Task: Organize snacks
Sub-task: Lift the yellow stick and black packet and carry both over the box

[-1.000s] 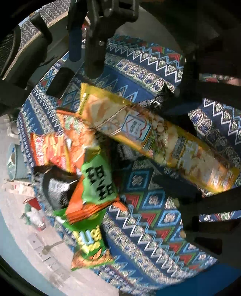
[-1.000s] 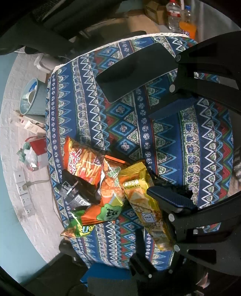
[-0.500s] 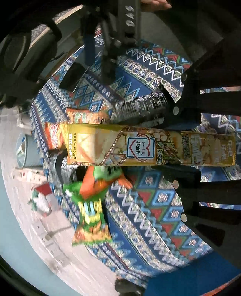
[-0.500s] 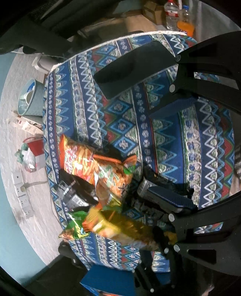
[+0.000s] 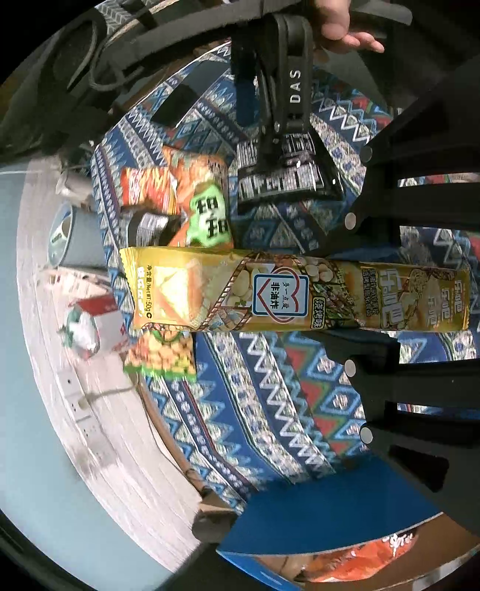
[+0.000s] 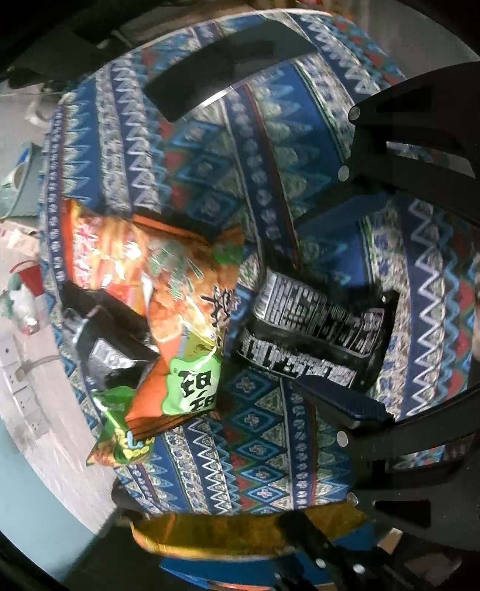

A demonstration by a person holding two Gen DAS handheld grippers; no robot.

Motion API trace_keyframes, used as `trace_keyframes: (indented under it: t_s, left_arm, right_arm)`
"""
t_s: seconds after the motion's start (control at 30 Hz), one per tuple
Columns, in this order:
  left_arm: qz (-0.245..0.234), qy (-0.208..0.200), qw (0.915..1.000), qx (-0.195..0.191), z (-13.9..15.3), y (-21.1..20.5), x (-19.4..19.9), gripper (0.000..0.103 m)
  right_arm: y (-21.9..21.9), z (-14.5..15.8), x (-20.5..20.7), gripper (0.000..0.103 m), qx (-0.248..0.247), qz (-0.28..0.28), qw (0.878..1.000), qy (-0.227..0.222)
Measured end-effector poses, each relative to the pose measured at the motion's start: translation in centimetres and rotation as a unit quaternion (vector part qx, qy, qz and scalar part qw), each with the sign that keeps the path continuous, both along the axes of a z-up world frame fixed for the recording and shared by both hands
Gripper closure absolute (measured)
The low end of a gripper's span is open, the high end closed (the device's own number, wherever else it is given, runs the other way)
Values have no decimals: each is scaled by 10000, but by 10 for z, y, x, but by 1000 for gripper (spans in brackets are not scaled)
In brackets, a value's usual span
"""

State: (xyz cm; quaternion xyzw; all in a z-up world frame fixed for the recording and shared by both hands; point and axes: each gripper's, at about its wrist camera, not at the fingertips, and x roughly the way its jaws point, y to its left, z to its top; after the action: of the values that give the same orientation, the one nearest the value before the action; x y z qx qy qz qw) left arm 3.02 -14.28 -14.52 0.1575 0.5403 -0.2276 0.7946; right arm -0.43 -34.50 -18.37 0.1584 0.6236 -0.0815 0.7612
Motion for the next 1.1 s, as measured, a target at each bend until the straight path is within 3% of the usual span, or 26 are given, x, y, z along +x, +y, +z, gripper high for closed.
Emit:
trace_keyframes:
  t_s: [0.37,0.57,0.63,0.67,0.87,1.1]
  left_arm:
    - [266,40,9996,-98,-1,30,6,72]
    - [330,47,9993,-148,1,37,6,72]
    - [372,52,9992,-169,3,40,7,72]
    - [393,53,9991,-175,3,42,7,72]
    - [461,-6,9988,-191,10,47,5,72]
    - [505,-132,9984,-227,22,52,0,72]
  right_arm:
    - [28,-33,22,25,-255,35,9988,409]
    - [49,-40,24,28,-766,534,9944,497]
    - [63,-37,22,39,-850,777,9924,444]
    - [71,-38,20,40,-881,855,9915,430]
    - [93,-23,10,40,-876,1276,9876,253]
    - [113,19,9,40,-1126,1542,9813,-248]
